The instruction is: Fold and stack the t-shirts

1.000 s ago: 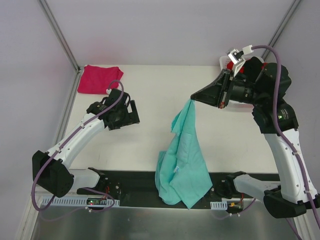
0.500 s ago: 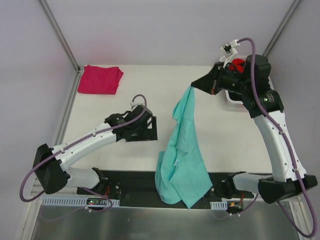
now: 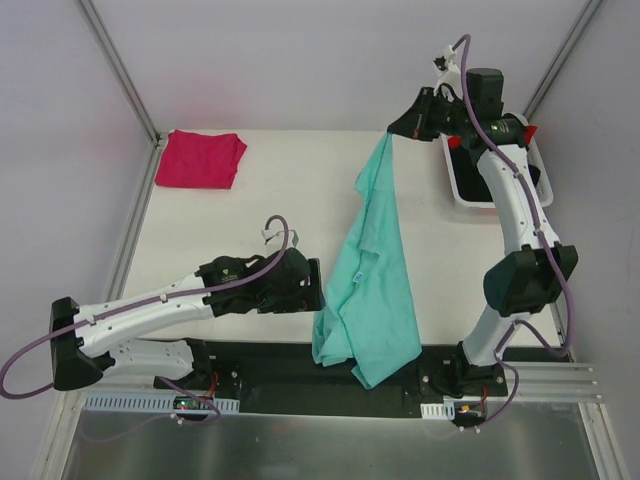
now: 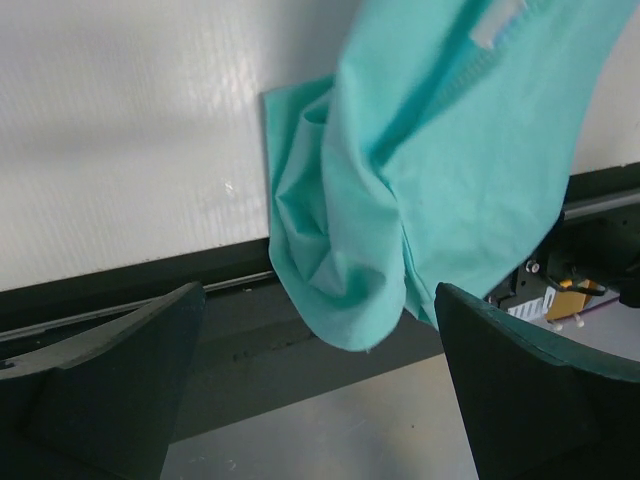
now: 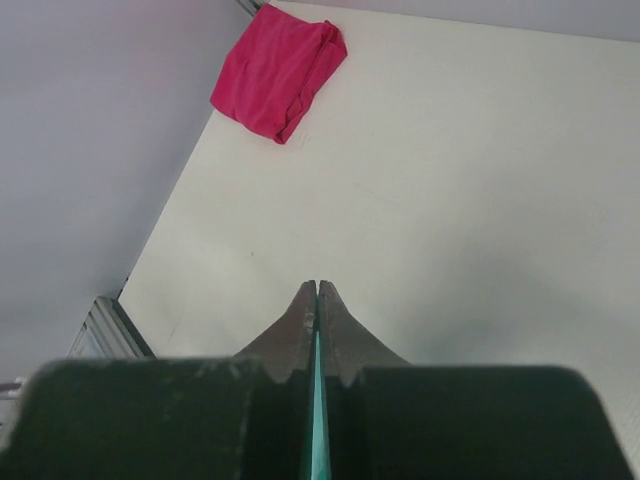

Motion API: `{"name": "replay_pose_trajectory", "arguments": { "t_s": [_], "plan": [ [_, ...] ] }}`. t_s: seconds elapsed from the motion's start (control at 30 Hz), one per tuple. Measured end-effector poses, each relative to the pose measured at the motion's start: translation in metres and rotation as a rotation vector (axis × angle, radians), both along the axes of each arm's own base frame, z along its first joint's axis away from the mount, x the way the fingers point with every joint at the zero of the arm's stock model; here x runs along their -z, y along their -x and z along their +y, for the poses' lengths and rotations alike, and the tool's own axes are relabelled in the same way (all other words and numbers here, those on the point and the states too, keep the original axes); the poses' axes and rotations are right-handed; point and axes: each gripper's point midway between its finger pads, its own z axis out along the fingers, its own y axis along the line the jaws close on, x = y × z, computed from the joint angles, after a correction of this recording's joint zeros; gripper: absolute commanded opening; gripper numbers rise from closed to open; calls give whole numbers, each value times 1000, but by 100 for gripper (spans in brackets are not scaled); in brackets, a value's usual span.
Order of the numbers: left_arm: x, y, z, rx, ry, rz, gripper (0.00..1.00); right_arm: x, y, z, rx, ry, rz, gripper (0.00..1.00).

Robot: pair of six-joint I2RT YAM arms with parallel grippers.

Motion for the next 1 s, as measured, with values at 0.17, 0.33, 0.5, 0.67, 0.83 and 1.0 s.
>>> {"name": "replay_pose_trajectory", "arguments": {
  "t_s": [0.17, 0.33, 0.5, 0.67, 0.83, 1.0],
  "plan": [
    [-2, 21, -25, 41, -3, 9, 99, 14, -37, 4, 8, 6, 10, 1],
    [5, 38, -49, 65, -31, 21, 99, 28, -57, 3, 16, 3, 27, 1],
    [11, 35, -65, 66, -72, 22, 99, 42, -57, 0, 20, 3, 39, 1],
    [7, 30, -78, 48, -83, 20, 98, 63, -44, -2, 20, 16, 77, 1],
    [10, 22, -77, -17, -99, 3, 95, 64, -25, -5, 21, 17, 80, 1],
    [17, 13, -76, -95, -116, -21, 93, 46, -9, -7, 21, 9, 18, 1]
  ]
}}
